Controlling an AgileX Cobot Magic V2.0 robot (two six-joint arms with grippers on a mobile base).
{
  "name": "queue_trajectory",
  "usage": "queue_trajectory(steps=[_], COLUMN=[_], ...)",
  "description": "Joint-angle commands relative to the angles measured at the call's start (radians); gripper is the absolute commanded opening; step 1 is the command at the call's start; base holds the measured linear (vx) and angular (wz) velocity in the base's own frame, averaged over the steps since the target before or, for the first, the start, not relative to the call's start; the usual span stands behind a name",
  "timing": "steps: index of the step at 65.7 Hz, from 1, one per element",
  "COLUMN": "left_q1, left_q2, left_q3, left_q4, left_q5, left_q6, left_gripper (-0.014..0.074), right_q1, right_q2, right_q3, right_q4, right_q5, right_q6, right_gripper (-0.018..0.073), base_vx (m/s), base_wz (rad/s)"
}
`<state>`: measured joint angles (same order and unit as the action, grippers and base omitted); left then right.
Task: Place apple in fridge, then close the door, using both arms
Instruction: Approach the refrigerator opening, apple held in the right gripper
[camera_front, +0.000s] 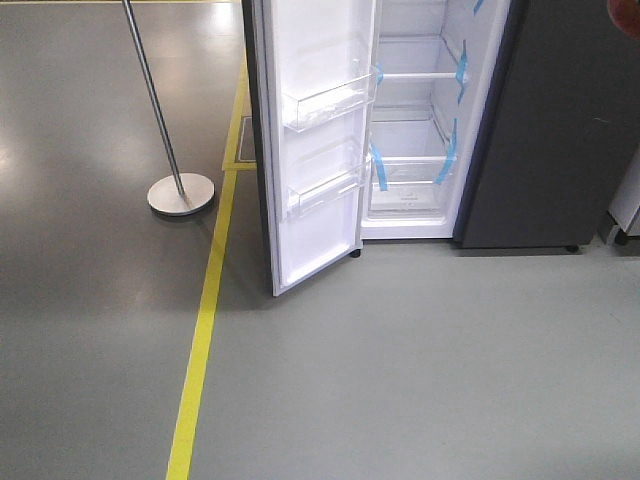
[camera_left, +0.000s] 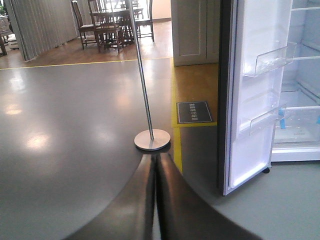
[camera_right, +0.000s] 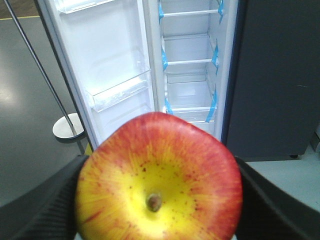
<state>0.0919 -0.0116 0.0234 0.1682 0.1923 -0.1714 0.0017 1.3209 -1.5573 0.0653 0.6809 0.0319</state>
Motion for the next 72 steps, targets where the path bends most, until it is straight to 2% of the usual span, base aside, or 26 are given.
queue_trajectory(steps=[1,72], left_q1=[-0.005,-0.005], left_q2=[-0.015,-0.015], left_q3=[-0.017,-0.017], left_q4=[-0.008,-0.008], left_q5=[-0.067,-0.067], left_q6=[0.001,0.001], left_gripper=[-0.0006,-0.0006], right_q1=[-0.002,-0.002], right_q2=[-0.028,-0.028], right_q3=[-0.032,-0.032], right_q4=[-0.003,-0.003], right_q5=[-0.082,-0.082], right_q6=[-0.009,-0.009], right_gripper=[0.0196,0.0196], base_vx=[0.18,0.18], base_wz=[-0.05,0.01])
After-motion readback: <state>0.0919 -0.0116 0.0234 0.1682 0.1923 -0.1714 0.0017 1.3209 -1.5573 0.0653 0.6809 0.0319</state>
